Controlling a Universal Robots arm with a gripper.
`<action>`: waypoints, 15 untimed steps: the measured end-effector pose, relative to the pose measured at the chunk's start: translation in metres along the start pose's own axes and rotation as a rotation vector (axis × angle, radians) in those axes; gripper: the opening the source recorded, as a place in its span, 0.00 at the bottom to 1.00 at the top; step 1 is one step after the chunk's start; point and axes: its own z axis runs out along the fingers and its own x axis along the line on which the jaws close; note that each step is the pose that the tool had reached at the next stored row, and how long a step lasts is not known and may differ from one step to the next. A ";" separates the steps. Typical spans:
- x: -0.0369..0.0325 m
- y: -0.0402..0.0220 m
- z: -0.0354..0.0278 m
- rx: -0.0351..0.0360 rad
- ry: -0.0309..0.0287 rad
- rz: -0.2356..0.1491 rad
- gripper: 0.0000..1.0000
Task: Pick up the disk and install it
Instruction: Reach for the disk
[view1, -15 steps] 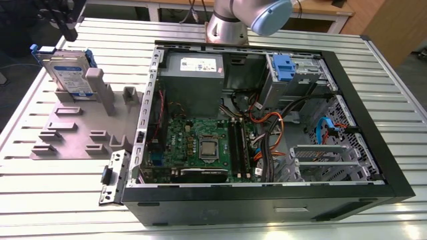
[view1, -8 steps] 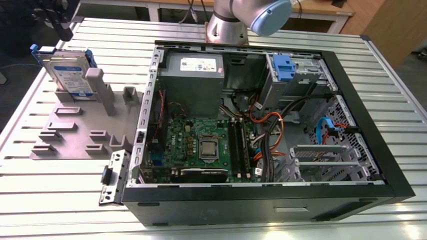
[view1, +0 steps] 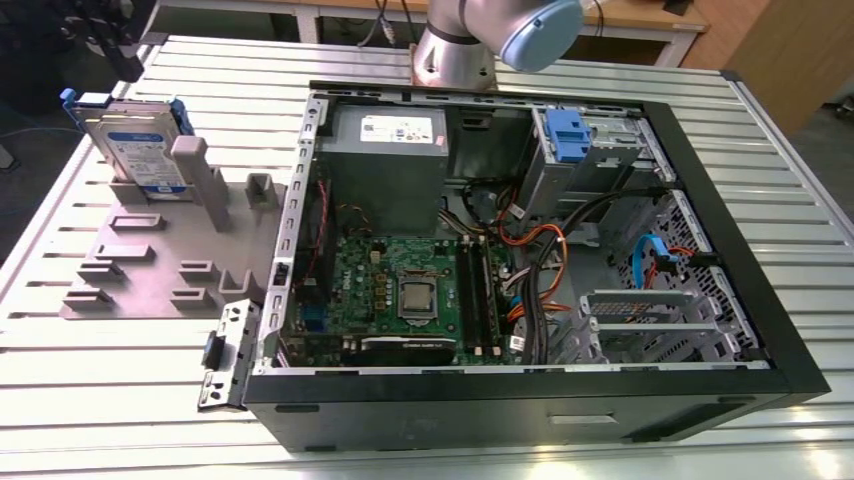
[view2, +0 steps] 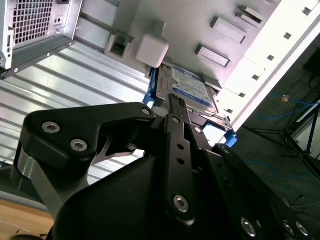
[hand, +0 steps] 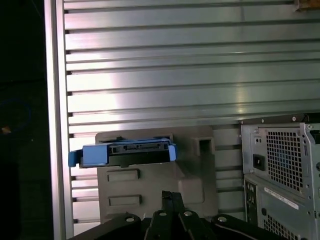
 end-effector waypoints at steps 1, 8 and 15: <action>0.0025 0.0009 0.0001 0.0000 0.0002 0.000 0.11; 0.0225 0.0118 0.0037 0.0002 0.0016 0.000 0.11; 0.0533 0.0176 0.0131 0.0026 0.0014 0.000 0.11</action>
